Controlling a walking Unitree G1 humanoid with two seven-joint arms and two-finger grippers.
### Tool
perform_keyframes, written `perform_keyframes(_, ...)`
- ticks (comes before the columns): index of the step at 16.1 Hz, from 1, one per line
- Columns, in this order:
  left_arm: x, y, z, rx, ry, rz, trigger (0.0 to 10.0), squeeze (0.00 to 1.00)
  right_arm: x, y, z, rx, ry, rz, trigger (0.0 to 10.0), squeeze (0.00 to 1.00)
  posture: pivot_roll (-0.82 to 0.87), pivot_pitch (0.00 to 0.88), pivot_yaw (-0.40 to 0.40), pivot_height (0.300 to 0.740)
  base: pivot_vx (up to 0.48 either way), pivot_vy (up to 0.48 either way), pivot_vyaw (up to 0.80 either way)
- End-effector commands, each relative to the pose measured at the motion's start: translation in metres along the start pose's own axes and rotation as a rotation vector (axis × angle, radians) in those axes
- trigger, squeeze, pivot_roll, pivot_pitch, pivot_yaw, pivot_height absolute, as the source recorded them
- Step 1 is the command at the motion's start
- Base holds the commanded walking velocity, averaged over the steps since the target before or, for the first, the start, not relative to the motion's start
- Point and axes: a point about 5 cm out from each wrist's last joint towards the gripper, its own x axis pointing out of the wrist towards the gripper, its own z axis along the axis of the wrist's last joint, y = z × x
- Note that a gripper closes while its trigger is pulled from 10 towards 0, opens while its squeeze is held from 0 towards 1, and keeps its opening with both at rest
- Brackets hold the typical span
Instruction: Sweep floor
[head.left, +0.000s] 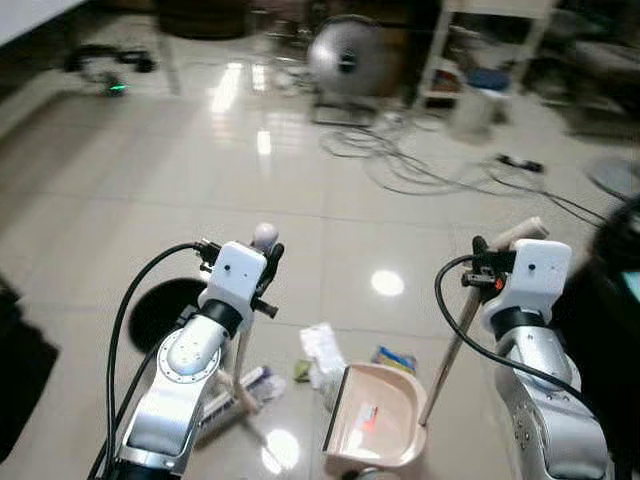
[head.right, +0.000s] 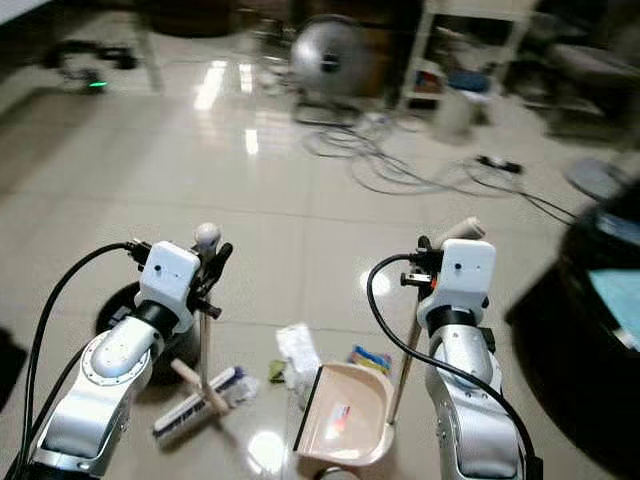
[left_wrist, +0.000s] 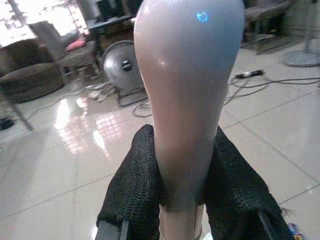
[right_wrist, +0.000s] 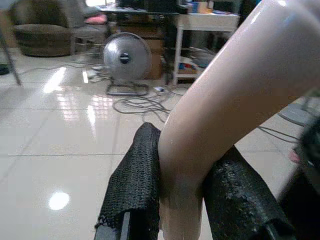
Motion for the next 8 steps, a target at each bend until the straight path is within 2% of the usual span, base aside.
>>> perform_keyframes(1, 0.003, 0.003, 0.009, 0.010, -0.045, 0.000, 10.0, 0.00, -0.002, -0.004, 0.003, 0.003, -0.010, -0.023, 10.0, 0.00, 0.00, 0.026, -0.030, 0.740, 0.000, 0.000, -0.80)
perform_keyframes(6, 0.005, 0.006, 0.018, 0.007, -0.084, -0.009, 10.0, 0.00, -0.007, -0.006, 0.000, 0.007, -0.004, -0.038, 10.0, 0.00, 0.00, 0.027, -0.028, 0.740, 0.000, 0.369, -0.80)
perform_keyframes(8, 0.005, 0.003, 0.020, -0.001, -0.101, -0.043, 10.0, 0.00, -0.008, -0.009, -0.003, 0.011, 0.016, -0.063, 10.0, 0.00, 0.00, 0.025, -0.023, 0.740, 0.000, 0.412, 0.00)
